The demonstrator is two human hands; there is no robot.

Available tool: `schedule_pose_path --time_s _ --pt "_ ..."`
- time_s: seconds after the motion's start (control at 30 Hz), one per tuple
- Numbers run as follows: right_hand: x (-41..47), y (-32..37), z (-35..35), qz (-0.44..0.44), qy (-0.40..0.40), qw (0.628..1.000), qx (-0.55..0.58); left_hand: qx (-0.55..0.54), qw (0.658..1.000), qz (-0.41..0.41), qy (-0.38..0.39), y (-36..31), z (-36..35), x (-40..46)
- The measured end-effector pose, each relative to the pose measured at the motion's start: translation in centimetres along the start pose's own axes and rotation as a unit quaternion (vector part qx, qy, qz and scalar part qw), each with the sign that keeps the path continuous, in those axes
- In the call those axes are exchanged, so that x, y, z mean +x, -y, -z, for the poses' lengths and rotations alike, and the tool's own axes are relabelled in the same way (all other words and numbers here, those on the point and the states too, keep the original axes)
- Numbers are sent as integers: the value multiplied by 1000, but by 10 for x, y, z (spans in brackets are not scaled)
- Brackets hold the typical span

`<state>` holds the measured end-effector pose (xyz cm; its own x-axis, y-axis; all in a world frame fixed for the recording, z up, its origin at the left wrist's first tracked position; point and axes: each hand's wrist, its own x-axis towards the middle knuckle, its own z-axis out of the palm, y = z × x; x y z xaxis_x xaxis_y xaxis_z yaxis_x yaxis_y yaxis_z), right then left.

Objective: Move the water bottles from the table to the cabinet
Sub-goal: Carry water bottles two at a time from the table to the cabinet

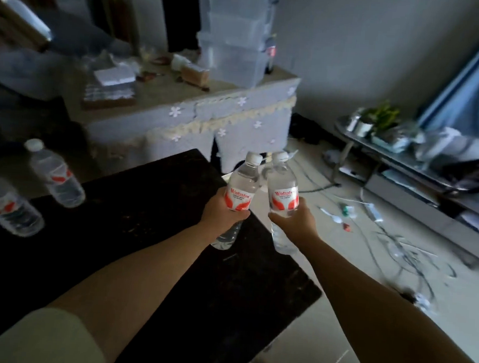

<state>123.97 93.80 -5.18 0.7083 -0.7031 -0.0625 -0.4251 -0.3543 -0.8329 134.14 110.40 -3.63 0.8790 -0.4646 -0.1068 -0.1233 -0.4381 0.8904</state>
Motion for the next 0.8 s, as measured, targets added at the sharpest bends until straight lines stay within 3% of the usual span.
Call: schedule_pose_path --time_s 0.2,0.47,0.8 --pt "-29 -40 97 -57 -125 990 35 23 992 -64 104 -61 -74 -11" --pt "-97 -98 201 -104 -239 965 22 47 971 -140 189 -122 -175 -64" --pt "-239 -186 330 -181 -358 915 27 37 908 -218 356 -182 -310 -189"
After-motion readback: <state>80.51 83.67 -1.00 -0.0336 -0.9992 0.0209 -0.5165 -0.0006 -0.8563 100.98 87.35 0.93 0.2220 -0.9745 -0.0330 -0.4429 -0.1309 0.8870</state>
